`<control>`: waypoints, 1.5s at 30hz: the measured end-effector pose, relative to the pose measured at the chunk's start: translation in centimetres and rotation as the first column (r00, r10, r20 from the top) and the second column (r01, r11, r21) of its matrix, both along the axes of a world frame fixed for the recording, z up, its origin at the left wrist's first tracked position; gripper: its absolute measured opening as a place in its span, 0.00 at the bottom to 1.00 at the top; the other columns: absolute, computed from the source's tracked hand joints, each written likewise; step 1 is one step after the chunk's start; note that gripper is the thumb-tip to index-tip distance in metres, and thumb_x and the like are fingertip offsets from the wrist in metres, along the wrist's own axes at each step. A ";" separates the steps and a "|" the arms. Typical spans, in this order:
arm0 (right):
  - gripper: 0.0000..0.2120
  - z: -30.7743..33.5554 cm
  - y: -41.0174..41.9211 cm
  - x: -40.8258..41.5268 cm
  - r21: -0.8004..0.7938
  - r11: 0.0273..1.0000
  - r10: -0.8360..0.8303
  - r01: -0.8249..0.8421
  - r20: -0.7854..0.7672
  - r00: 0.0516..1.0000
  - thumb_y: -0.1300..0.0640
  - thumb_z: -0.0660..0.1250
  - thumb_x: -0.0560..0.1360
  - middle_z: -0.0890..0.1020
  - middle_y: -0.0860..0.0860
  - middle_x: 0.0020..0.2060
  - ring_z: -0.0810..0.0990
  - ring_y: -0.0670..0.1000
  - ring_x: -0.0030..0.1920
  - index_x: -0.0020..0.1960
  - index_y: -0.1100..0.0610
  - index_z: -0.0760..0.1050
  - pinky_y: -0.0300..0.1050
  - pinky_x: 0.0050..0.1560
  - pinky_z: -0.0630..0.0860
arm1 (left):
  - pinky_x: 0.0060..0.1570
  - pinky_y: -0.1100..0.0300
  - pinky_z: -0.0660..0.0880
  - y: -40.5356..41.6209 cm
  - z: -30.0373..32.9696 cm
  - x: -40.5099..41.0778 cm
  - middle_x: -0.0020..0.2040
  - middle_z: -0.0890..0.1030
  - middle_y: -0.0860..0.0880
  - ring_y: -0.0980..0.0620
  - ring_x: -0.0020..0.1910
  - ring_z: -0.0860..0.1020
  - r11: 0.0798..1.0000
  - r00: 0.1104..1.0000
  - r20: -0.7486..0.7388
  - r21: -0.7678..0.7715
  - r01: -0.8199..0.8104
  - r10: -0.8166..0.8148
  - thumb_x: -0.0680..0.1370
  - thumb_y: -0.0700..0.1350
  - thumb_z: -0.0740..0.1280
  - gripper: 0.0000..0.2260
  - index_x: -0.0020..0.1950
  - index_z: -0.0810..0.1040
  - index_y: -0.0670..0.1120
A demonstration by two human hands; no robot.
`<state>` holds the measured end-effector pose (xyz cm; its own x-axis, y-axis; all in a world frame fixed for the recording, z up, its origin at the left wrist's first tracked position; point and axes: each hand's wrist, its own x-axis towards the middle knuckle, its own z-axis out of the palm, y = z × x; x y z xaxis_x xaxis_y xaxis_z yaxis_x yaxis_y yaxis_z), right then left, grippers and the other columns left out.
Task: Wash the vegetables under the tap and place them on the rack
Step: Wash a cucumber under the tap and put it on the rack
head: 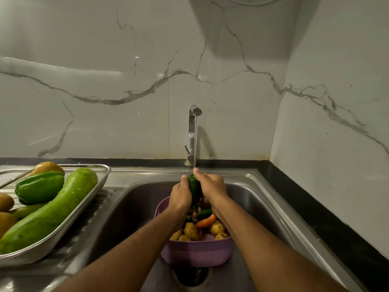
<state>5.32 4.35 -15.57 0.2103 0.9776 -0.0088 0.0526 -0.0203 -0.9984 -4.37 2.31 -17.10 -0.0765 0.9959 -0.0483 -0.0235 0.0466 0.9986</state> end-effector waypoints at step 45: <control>0.10 -0.6 -1.7 -1.2 -0.060 0.998 -0.004 -0.002 -0.113 0.994 0.48 0.67 0.81 0.85 0.54 0.47 0.84 0.55 0.51 0.54 0.53 0.82 0.53 0.55 0.81 | 0.56 0.48 0.82 -0.5 -1.0 1.6 0.54 0.83 0.41 0.45 0.56 0.83 0.999 0.995 0.093 -0.021 -0.033 0.035 0.88 0.56 0.50 0.22 0.64 0.79 0.45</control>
